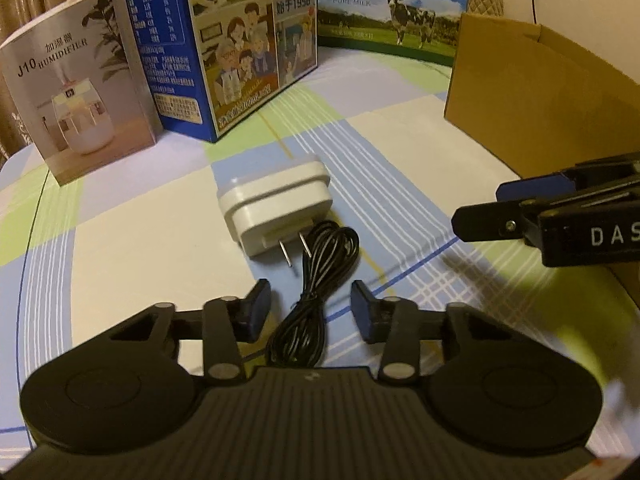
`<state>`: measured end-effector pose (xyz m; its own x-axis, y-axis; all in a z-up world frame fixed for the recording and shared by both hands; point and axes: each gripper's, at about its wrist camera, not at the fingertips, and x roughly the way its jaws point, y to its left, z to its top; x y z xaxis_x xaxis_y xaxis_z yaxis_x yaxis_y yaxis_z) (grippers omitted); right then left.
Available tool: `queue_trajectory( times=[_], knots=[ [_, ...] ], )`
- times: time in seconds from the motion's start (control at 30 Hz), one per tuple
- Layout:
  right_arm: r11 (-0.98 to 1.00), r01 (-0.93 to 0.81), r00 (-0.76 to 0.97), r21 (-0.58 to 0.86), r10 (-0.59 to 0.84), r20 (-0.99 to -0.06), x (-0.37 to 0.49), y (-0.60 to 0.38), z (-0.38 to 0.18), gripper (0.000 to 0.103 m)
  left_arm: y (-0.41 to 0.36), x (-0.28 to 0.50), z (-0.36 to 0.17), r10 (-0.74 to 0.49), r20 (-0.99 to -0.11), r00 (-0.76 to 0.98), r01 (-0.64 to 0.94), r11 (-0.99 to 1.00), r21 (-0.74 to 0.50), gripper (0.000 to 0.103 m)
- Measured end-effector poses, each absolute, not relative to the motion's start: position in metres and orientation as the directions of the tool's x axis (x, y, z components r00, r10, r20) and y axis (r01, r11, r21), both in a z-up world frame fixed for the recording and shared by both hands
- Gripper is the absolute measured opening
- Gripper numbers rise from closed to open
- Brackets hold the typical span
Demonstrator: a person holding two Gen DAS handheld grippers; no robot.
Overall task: Organize objects
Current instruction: 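Grasp the black cable with left tool while right tool approaches the white charger, then grasp the white charger plug with right tool while left tool holds the cable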
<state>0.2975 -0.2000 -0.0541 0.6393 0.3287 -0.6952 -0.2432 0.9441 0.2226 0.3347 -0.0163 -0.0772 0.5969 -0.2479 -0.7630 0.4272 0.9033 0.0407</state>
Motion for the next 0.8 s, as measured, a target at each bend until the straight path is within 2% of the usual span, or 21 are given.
queue_trajectory(
  times=[0.1,0.17,0.37,0.53,0.8],
  knots=[
    [0.943,-0.249,0.637,0.220,0.331,-0.696,0.298,-0.198,-0.054,0.055,-0.018,0.333,-0.080,-0.232,-0.776,0.586,0.412,0.910,0.039,0.017],
    [0.944,-0.247,0.643,0.219,0.329,-0.692,0.298,-0.199,-0.052,0.055,-0.018,0.331,-0.078,-0.253,-0.782,0.569,0.422,0.907,0.013,0.016],
    [0.947,-0.235,0.653,0.217,0.320,-0.687,0.299,-0.198,-0.050,0.055,-0.024,0.311,-0.069,-0.293,-0.793,0.535,0.431,0.901,-0.042,0.014],
    [0.937,-0.259,0.655,0.235,0.350,-0.670,0.297,-0.191,-0.046,0.055,-0.008,0.292,-0.049,-0.284,-0.769,0.572,0.381,0.923,-0.058,0.014],
    [0.901,-0.349,0.655,0.257,0.430,-0.621,0.301,-0.160,-0.040,0.056,0.060,0.285,-0.027,-0.144,-0.715,0.684,0.113,0.989,-0.091,0.014]
  ],
)
